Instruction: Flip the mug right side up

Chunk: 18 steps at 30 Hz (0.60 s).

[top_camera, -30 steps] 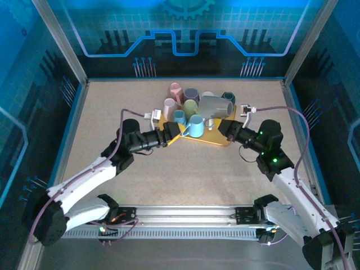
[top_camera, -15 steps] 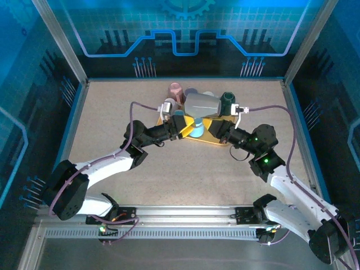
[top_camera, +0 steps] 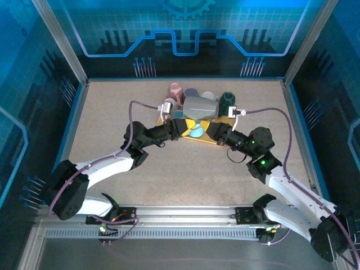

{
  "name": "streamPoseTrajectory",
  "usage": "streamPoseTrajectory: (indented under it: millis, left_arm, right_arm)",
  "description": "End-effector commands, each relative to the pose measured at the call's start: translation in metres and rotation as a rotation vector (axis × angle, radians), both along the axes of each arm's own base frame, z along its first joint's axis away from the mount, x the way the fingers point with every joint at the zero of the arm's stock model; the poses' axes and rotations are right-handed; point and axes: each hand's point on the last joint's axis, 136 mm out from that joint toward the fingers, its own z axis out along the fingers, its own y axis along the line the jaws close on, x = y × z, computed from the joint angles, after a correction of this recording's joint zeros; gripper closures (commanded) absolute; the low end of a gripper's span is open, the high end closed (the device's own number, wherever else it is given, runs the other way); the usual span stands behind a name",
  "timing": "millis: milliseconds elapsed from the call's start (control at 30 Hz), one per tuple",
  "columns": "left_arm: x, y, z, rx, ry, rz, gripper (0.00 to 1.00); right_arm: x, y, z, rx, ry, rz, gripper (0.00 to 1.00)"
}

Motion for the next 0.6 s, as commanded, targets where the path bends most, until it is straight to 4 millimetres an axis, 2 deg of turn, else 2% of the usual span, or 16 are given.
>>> streamPoseTrajectory:
  millis: [0,33,67,133,167,200,233,300,400,467,567]
  left_arm:
    - [-0.016,0.007,0.031,-0.036,-0.12,-0.003,0.91]
    - [-0.018,0.008,0.033,-0.024,-0.135,0.005,0.91]
    - [-0.019,0.01,0.032,-0.001,-0.137,0.016,0.92]
    - [-0.021,0.015,0.029,0.074,-0.158,0.053,0.92]
    - [-0.023,0.019,0.027,0.129,-0.17,0.078,0.93]
    - [-0.024,0.023,0.025,0.183,-0.18,0.104,0.94]
    - [-0.024,0.028,0.021,0.256,-0.183,0.138,0.96]
    - [-0.022,0.041,0.012,0.401,-0.191,0.205,1.0]
    - [-0.016,0.068,-0.007,0.64,-0.177,0.316,1.0]
    - [-0.011,0.093,-0.028,0.824,-0.144,0.4,1.0]
    - [-0.006,0.12,-0.056,1.044,-0.091,0.456,1.0]
  right_arm:
    - [-0.007,-0.003,0.026,0.052,-0.112,-0.015,1.0]
    - [-0.006,-0.004,0.024,0.043,-0.107,-0.021,0.95]
    - [-0.006,-0.004,0.022,0.031,-0.102,-0.029,0.82]
    - [-0.003,-0.006,0.013,-0.022,-0.07,-0.055,0.43]
    - [-0.002,-0.008,0.008,-0.057,-0.052,-0.068,0.28]
    - [0.0,-0.01,0.002,-0.089,-0.032,-0.087,0.2]
    - [0.001,-0.012,-0.003,-0.125,-0.01,-0.11,0.15]
    - [0.004,-0.018,-0.015,-0.21,0.034,-0.151,0.14]
    - [0.004,-0.031,-0.029,-0.356,0.042,-0.223,0.14]
    - [0.004,-0.041,-0.045,-0.465,0.062,-0.258,0.15]
    - [-0.001,-0.042,-0.062,-0.584,0.095,-0.219,0.18]
